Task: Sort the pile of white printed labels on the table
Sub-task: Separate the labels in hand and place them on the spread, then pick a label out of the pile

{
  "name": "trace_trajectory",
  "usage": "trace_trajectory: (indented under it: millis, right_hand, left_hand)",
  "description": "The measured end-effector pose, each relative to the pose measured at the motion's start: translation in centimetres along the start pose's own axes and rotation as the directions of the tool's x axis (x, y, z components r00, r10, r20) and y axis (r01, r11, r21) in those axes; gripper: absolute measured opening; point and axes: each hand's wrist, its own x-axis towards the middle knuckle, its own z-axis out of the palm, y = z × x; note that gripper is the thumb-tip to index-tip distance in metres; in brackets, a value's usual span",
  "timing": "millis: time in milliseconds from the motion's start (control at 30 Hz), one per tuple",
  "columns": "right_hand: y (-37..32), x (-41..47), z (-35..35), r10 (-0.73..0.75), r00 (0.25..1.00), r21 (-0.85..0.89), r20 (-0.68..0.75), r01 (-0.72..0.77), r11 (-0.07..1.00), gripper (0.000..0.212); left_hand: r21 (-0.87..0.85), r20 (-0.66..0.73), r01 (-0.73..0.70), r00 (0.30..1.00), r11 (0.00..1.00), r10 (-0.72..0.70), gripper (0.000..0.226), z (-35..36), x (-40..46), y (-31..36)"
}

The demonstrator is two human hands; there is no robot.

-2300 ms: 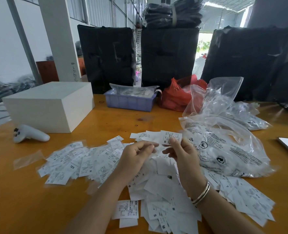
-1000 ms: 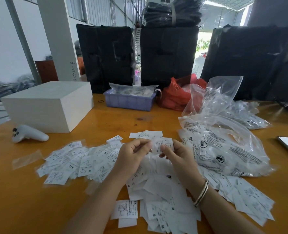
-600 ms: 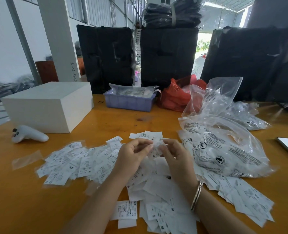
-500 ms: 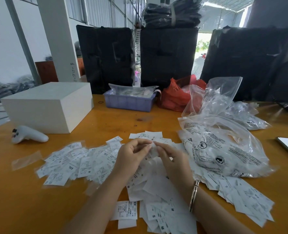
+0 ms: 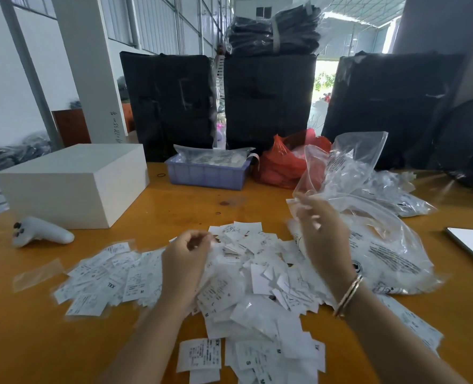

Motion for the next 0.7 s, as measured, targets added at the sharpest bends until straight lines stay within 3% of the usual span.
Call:
trace_trajectory:
  millis: [100,200,300,400,567,700]
  right_hand:
    - [3.1,3.8,-2.4,0.088,0.992,-0.152,-0.085,-0.101,0.983,0.029]
    - [6.9,5.7,-4.1,0.354,0.926,-0.503,0.132,-0.245,0.829,0.031]
    - [9.0,5.4,-4.4,0.508,0.791,-0.773,0.342,-0.070,0.630,0.028]
    - [9.6,4.1,-3.9,0.509,0.787,-0.784,0.348,-0.054,0.619,0.031]
    - [9.5,3.4,-3.6,0.456,0.874,-0.624,0.168,-0.264,0.735,0.010]
    - [9.8,3.6,-3.9,0.433,0.890,-0.597,0.145,-0.271,0.756,0.028]
  left_hand:
    - [0.261,-0.052,-0.025,0.998,0.965,0.040,0.008,-0.8,0.4,-0.6]
    - [0.510,-0.073,-0.026,0.995,0.860,0.074,0.013,-1.2,0.6,-1.2]
    - [0.621,-0.083,-0.042,0.989,0.782,0.119,0.019,-1.0,0.7,-1.7]
    - [0.630,-0.055,-0.080,0.988,0.772,0.147,0.019,-0.6,0.7,-1.7]
    - [0.598,-0.005,-0.191,0.970,0.779,0.242,0.015,0.1,0.1,-1.2]
    - [0.579,0.021,-0.269,0.949,0.770,0.315,0.014,0.4,-0.2,-1.0]
